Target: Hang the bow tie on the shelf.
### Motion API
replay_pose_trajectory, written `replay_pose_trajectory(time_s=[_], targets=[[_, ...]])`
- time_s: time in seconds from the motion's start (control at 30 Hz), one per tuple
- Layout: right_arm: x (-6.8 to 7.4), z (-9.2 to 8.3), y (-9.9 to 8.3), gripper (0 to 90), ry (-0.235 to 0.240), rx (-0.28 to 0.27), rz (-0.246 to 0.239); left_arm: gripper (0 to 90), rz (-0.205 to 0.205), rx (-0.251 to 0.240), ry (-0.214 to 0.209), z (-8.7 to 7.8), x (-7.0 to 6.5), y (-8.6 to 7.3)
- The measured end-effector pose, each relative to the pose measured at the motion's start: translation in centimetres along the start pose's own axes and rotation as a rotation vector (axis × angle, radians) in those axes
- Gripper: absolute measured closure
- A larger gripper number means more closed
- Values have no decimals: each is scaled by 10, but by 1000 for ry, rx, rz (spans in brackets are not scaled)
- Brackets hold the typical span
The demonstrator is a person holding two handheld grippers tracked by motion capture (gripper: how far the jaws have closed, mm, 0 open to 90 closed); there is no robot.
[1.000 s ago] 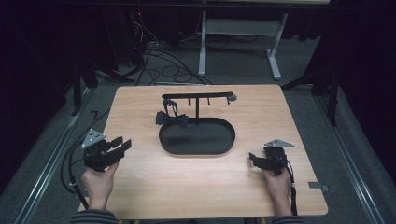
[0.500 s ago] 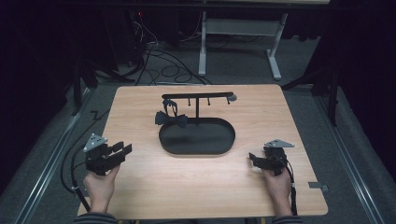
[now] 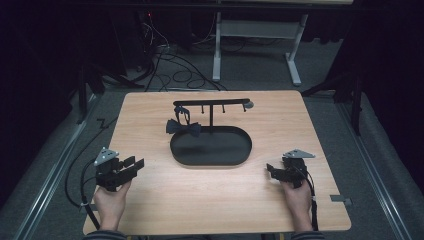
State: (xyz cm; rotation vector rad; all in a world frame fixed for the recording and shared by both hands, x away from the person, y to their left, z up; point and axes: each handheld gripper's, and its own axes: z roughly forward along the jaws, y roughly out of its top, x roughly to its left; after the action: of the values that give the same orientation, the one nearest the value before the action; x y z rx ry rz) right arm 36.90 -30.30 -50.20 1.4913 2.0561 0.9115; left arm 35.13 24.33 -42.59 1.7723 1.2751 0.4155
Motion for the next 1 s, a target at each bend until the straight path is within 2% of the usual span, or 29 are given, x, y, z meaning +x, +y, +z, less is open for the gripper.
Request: replay_pose_trajectory(time_s=[0.7,1.0], targets=[[1,0,0,286,-2,2,1,566,-27,48,-26,19,0,-20],[1,0,0,286,-3,2,1,560,-41,73,-18,30,1,-32]])
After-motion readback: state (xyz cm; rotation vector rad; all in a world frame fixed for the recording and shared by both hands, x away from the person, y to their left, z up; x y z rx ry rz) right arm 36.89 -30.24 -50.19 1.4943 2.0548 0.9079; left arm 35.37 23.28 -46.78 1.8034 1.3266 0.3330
